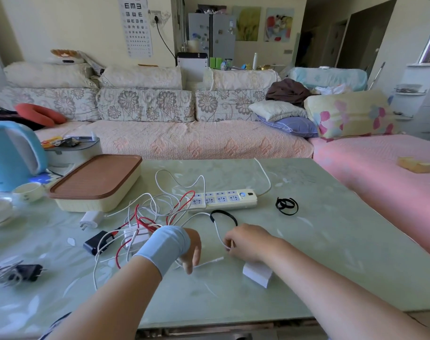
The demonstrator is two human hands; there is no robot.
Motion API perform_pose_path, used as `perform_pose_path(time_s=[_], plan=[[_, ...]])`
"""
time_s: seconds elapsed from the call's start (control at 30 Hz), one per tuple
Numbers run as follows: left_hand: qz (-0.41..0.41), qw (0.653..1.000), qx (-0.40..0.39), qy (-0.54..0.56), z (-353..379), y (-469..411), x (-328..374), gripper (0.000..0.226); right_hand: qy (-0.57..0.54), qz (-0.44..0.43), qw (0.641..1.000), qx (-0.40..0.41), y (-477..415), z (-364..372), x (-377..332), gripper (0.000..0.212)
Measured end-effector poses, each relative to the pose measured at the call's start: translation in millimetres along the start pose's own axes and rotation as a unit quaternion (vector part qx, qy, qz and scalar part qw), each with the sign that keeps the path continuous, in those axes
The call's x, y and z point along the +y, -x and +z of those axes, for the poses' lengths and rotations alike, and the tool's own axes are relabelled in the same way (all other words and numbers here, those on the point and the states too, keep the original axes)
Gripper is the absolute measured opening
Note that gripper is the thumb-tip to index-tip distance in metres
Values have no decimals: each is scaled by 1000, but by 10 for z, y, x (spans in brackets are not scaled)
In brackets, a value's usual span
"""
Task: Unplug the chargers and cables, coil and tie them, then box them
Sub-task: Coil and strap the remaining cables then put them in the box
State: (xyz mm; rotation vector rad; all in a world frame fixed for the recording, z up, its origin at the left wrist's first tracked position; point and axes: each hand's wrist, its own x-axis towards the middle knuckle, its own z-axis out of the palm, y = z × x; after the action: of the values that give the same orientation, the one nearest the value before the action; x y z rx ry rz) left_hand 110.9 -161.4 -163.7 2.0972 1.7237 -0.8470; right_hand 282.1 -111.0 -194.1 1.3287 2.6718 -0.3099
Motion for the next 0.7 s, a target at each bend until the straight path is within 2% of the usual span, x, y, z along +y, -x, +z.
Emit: perform_pose_path(time_s=[0.07,0.13,0.23,0.43,0.53,0.6,0.7], plan=[[-9,1000,8,7,55,19,-51,28,-6,7,1000,9,-5,-34,-9,15],[-16,1000,19,18,101,41,-93,26,-30,37,997,55,-29,-101,42,32],[-14,999,36,38,122,53,-116,31,-67,79,988,110,-150,-133,197,27],[-7,999,25,25,61,-69,-40,33,-83,79,992,50,-464,48,356,45],[4,1000,12,11,39,-115,-22,29,-103,79,988,89,-556,60,372,40],[7,999,33,14,31,-131,-3,28,-121,90,982,116,-559,41,397,38],[12,992,98,73,-27,-161,11,25,-87,73,990,83,-543,33,447,59]])
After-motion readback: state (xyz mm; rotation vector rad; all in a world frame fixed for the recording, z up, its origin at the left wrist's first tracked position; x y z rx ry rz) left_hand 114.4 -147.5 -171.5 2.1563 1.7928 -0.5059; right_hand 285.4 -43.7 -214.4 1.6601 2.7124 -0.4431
